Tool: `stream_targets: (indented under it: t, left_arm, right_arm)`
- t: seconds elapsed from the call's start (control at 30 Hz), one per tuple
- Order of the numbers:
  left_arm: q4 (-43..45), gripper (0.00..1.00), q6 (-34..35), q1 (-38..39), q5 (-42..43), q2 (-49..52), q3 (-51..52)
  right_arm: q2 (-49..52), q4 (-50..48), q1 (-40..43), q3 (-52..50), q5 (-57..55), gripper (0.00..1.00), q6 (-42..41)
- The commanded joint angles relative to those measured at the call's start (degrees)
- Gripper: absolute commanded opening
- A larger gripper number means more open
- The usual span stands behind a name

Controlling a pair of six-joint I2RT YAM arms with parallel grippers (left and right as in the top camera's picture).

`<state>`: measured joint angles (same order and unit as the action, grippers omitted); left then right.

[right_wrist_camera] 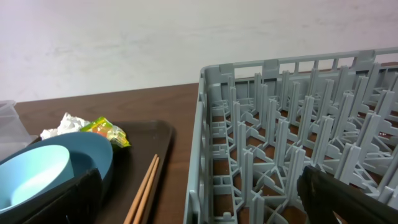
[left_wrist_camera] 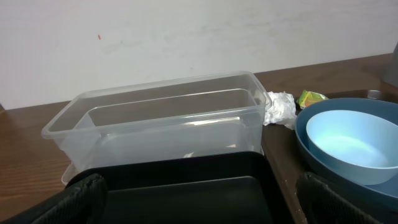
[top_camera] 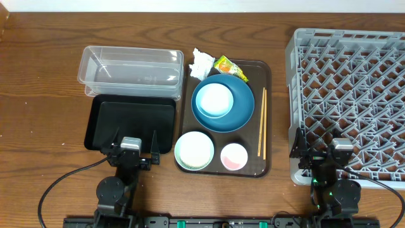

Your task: Sort waste into correct bins and load items into the dishwasher rack

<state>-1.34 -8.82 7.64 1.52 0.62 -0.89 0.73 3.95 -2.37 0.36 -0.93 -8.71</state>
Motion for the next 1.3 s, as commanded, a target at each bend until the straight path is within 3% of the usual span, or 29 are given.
stream_targets:
  t: [0.0, 0.3, 0.47, 0.63, 0.77, 0.97, 1.27]
  left_arm:
    - [-2.69, 0.99, 0.31, -0.24, -0.72, -0.39, 0.66]
    - [-2.54, 0.99, 1.29, -0.22, -0.50, -0.39, 0.66]
    - [-1.79, 0.99, 13.00, -0.22, 6.82, -0.39, 0.66]
    - [-0.63, 0.99, 21.11, -0.22, 14.84, -0.39, 0.66]
    - [2.43, 0.99, 23.17, -0.22, 22.60, -0.39, 0.66]
    - [5.22, 0.99, 23.74, -0.24, 25.92, -0.39, -2.25]
    - [4.02, 0.99, 23.74, -0.22, 28.44, 6.84, -14.27]
  right_arm:
    - [-0.24, 0.20, 0.48, -0.04, -0.33, 0.99, 0.22]
    - [-0.24, 0.20, 0.48, -0.04, -0.33, 0.99, 0.22]
    - [-0.24, 0.24, 0.48, -0.04, 1.68, 0.99, -2.51]
    - [-0.24, 0.20, 0.48, -0.04, 2.97, 0.99, -13.33]
    - [-0.24, -0.50, 0.48, -0.02, 6.95, 0.99, -20.70]
    - [-0.24, -0.13, 0.48, 2.80, 19.21, 0.99, -16.85]
    - [5.68, 14.14, 0.48, 22.49, 19.39, 0.99, -5.35]
